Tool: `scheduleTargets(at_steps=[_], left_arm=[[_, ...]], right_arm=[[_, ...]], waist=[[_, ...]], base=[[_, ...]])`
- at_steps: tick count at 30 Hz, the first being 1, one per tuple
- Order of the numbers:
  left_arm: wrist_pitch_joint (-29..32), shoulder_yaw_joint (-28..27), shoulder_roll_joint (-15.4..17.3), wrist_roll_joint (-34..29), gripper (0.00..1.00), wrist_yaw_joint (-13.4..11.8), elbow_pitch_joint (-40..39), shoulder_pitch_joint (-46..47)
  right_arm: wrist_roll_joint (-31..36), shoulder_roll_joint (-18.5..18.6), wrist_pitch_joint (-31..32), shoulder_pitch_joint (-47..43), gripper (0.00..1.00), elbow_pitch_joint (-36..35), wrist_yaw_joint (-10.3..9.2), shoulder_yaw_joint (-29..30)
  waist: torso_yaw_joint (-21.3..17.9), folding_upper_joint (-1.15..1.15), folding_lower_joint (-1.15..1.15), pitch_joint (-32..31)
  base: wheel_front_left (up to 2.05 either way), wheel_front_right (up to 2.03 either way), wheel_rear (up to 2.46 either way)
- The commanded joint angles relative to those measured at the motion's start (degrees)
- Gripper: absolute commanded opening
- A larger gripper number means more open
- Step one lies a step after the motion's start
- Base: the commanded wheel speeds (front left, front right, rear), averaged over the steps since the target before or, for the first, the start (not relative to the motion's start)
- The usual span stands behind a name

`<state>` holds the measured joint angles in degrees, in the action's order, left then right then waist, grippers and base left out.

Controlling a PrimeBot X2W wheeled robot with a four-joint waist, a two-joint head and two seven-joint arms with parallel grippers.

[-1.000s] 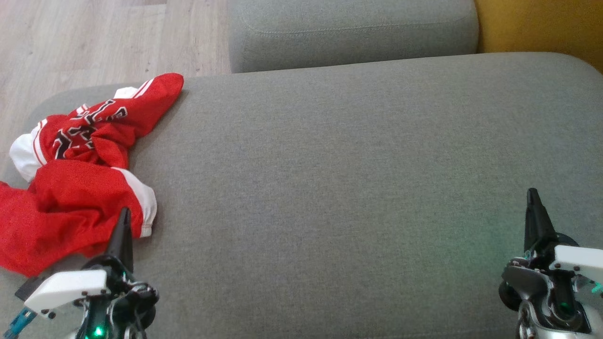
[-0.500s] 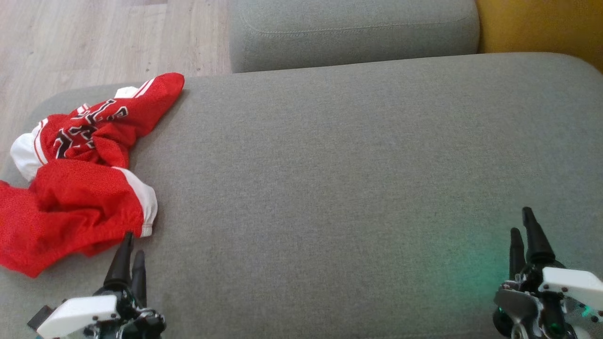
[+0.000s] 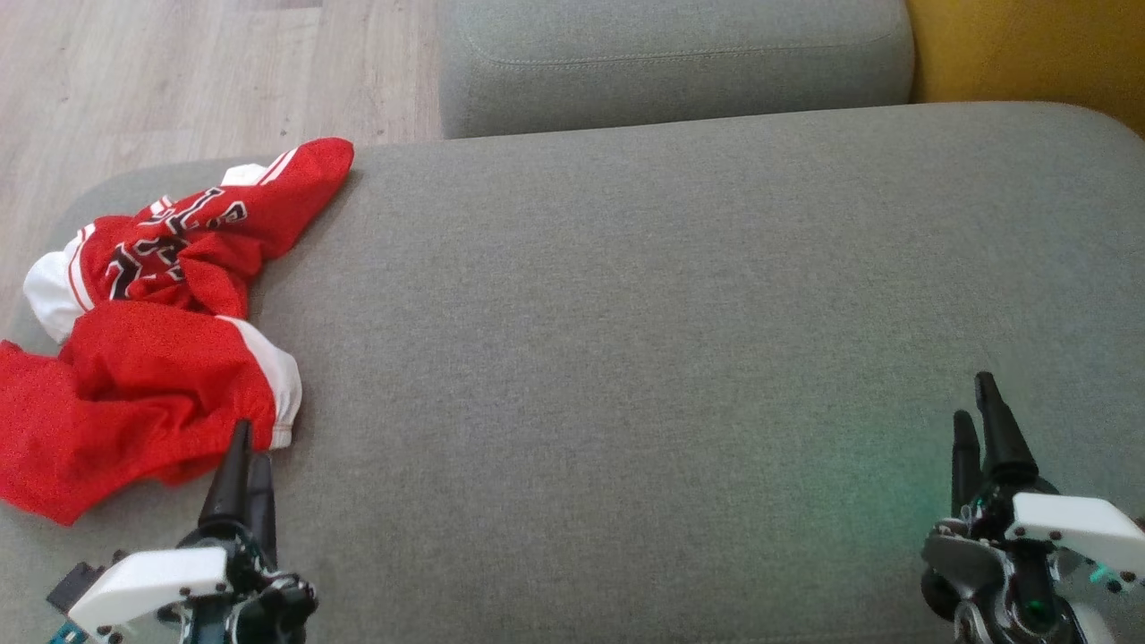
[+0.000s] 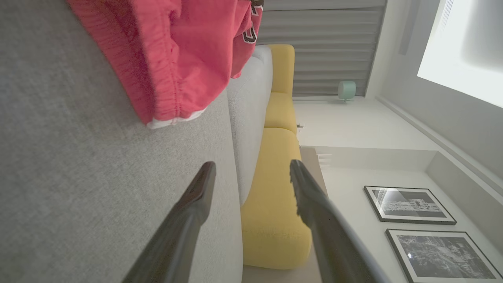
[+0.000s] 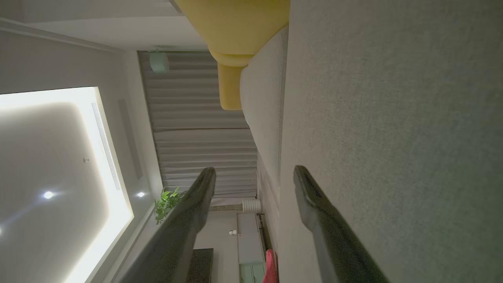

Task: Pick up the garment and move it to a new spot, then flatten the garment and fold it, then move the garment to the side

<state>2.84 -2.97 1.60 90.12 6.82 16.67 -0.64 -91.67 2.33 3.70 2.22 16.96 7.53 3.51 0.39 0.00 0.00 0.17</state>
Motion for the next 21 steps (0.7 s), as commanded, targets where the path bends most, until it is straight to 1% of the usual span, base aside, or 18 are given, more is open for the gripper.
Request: scheduleTargets(at_steps=[1,8,9,13,14,21], left_arm=[[-0.6,-0.4,0.6,-1.0,1.00,0.2,-2.5,3.2],[-1.7,-0.5,0.7,-6.5,1.00,0.3,-4.4,3.5],[-2.1,-0.4,0.7,-8.6,1.00,0.3,-5.0,3.5],[-2.7,-0.2,0.7,-12.4,1.00,0.3,-5.9,3.5],[-2.7,-0.2,0.7,-12.4,1.00,0.3,-5.9,3.5],[-3.9,0.3,0.8,-22.7,1.00,0.2,-7.5,3.3]], right_arm=[[0.6,0.5,-0.6,3.4,1.00,-2.7,-0.01,-0.9],[2.5,1.4,-2.2,4.0,1.00,-4.4,-0.01,-3.1],[3.7,1.8,-2.7,4.2,1.00,-4.7,-0.01,-4.0],[6.2,2.7,-3.4,4.7,1.00,-5.0,-0.01,-6.3],[6.2,2.7,-3.4,4.7,1.00,-5.0,-0.01,-6.3],[12.5,3.4,-4.6,5.3,1.00,-5.1,-0.01,-8.2]], waist=[[0.0,0.00,0.00,0.0],[0.2,0.00,0.00,-0.1],[0.2,0.00,0.00,-0.1],[0.1,0.00,0.00,-0.1],[0.1,0.00,0.00,-0.1],[0.1,0.00,0.00,-0.2]], base=[[0.00,0.00,0.00],[0.00,0.00,0.00],[0.00,0.00,0.00],[0.00,0.00,0.00],[0.00,0.00,0.00],[0.00,0.00,0.00]])
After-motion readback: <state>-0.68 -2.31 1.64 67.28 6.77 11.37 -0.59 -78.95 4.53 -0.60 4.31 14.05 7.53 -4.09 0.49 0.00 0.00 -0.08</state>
